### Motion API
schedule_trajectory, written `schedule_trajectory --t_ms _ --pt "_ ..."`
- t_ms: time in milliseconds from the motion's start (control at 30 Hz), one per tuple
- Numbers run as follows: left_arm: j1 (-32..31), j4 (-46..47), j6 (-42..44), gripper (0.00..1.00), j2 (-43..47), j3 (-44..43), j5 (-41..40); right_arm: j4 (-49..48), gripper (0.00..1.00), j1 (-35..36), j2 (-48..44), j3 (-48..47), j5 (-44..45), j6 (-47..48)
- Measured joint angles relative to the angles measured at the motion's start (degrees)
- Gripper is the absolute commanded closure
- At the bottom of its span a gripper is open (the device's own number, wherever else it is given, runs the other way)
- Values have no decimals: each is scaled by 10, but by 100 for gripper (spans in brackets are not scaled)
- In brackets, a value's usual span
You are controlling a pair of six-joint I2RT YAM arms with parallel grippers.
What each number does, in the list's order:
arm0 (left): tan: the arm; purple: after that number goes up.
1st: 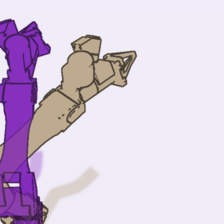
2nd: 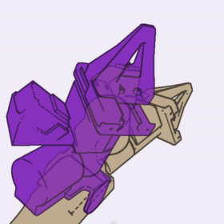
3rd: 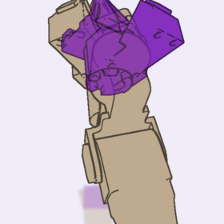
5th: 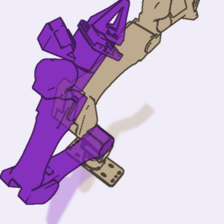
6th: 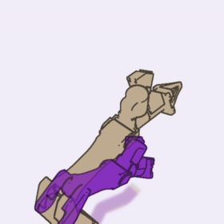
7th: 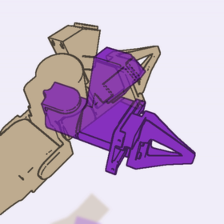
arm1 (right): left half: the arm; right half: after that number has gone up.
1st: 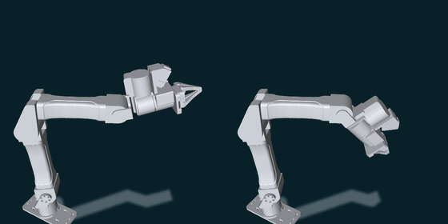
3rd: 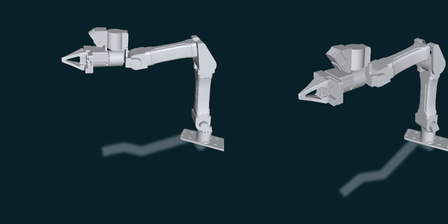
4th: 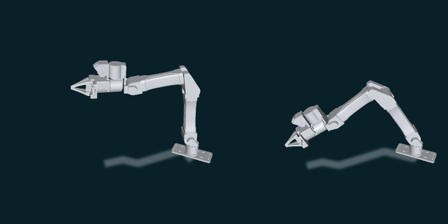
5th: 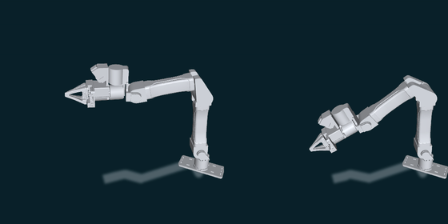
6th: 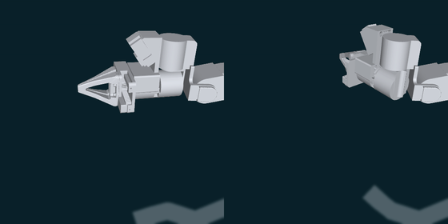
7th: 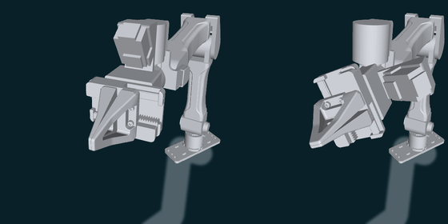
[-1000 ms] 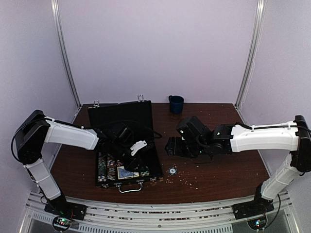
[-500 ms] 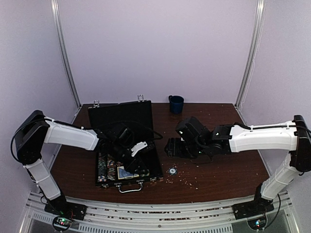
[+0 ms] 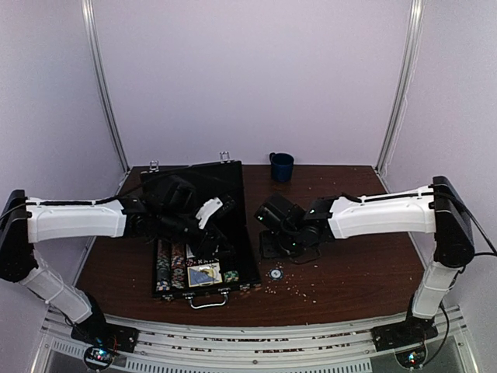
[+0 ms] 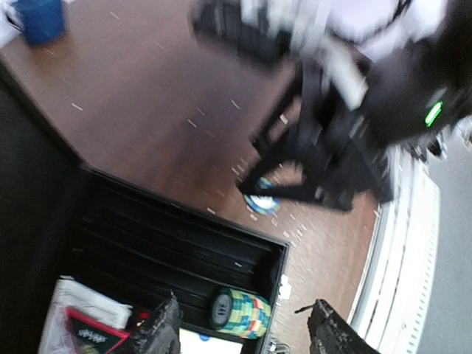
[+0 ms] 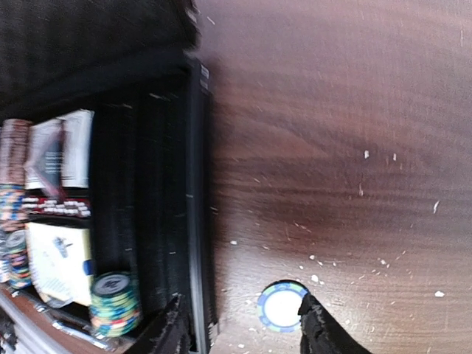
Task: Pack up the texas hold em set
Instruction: Place the pile of poker chips in the slot, then move the poker chip to the corner of the board.
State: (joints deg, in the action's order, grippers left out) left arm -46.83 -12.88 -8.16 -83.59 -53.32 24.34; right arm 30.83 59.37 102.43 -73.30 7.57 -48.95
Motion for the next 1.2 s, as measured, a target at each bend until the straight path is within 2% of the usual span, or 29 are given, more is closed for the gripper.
schedule_trajectory --t_ms 200,367,733,1033,1200 --pt "0 9 -35 34 74 14 -86 41 56 0 55 -12 0 -19" --pt "0 7 -51 33 87 19 -129 49 58 0 71 -12 0 -30" --pt "0 -9 -57 33 87 21 -143 50 70 1 108 -22 0 -33" --pt "0 -9 -57 33 87 23 -143 44 73 24 105 -12 3 -46" --pt "0 -9 -57 33 87 33 -143 40 73 62 94 6 3 -74"
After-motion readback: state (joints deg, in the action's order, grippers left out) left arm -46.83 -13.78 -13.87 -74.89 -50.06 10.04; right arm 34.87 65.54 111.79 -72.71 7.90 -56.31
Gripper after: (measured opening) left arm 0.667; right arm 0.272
